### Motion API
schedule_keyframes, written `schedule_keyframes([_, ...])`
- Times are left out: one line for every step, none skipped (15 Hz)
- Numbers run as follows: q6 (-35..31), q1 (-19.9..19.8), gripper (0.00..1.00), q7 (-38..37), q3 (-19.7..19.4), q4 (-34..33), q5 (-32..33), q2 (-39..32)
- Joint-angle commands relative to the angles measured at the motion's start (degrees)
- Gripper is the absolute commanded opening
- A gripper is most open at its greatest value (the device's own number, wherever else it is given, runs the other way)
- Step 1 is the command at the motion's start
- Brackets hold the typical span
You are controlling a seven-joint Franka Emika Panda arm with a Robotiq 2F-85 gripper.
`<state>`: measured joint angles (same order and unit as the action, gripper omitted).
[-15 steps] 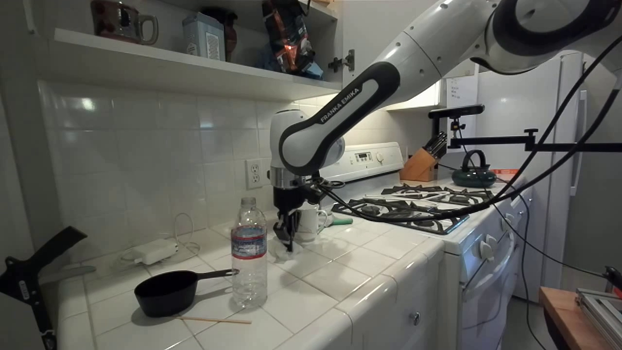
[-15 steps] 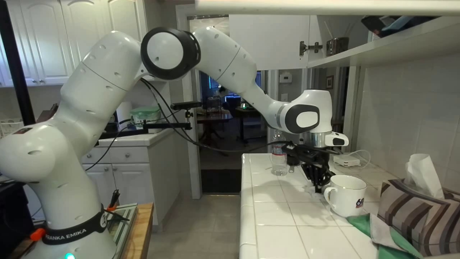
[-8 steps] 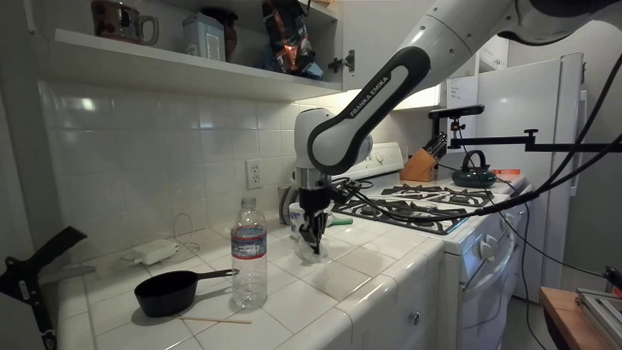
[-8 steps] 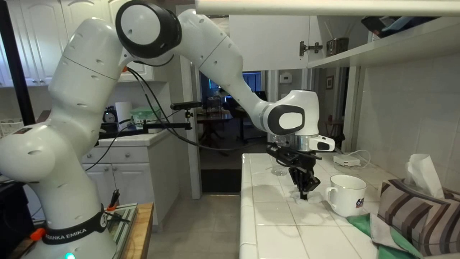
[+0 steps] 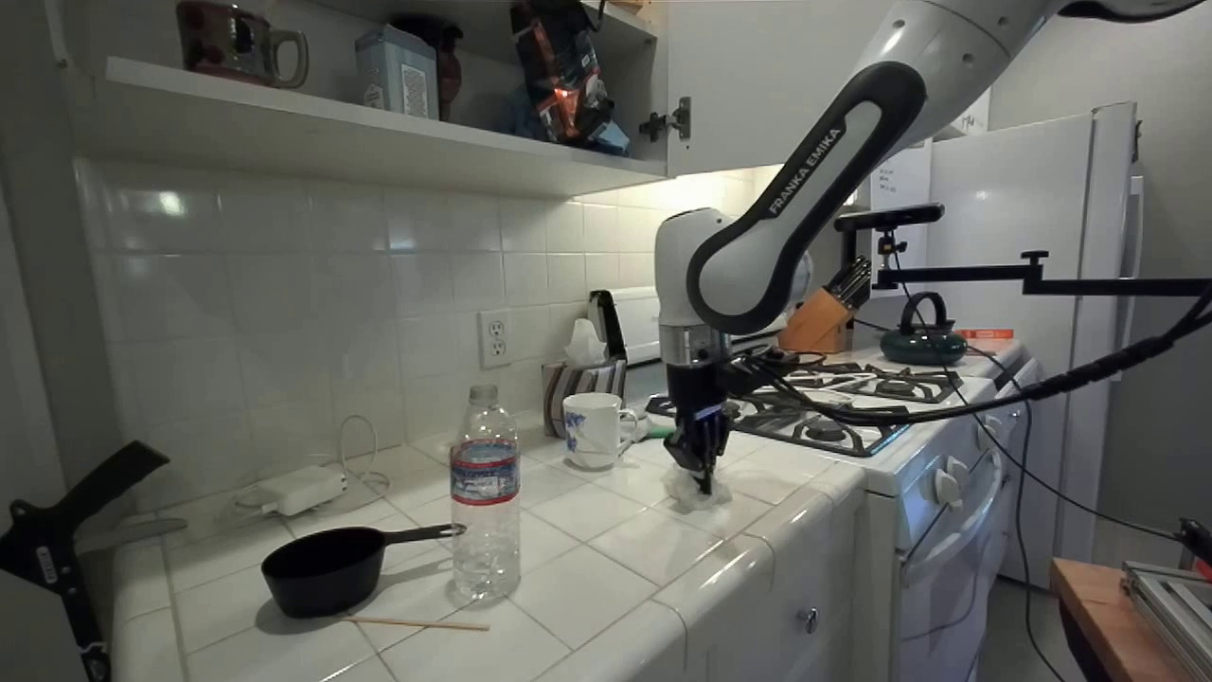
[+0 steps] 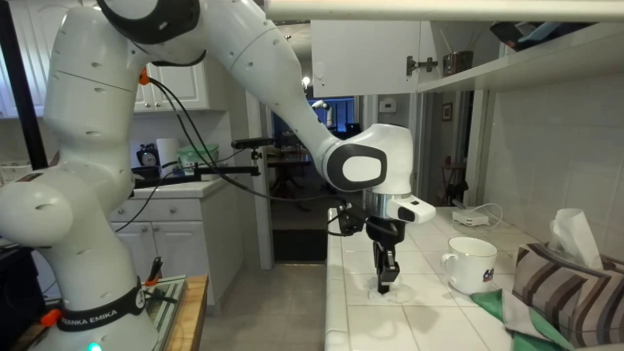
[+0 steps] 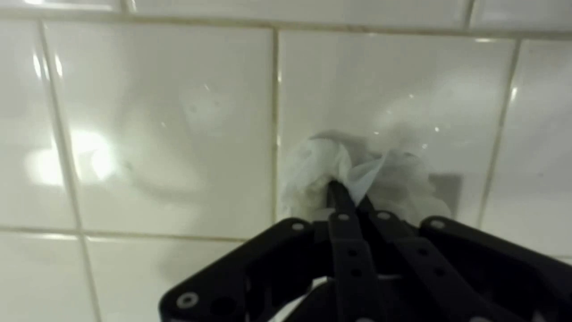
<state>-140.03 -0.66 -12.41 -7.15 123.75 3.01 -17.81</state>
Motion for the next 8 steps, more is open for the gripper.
schedule_keyframes([-2.41,-2.85,0.01,-3.59,-2.31,9.86,-1.42,2.81])
schedule_keyframes([-2.71,-3.87,0.01,-3.95,-3.00,10.77,-1.94,3.28])
schedule_keyframes([-2.84,-4.95,0.01,-4.12,-3.70,11.45,-2.57,3.59])
schedule_keyframes([-2.95,-6.00,0.01,-4.32,-4.43,11.99,-3.24,3.90])
schedule_keyframes([-2.74,-7.33,0.01,-3.94,-5.19,11.96,-4.13,3.87])
schedule_keyframes([-2.74,-8.64,0.01,-3.12,-5.81,11.75,-5.32,3.55])
schedule_keyframes([-2.64,-9.95,0.01,-2.36,-6.48,11.30,-6.35,3.06])
schedule_keyframes([-2.66,-11.32,0.01,-1.21,-6.99,10.44,-7.68,2.22])
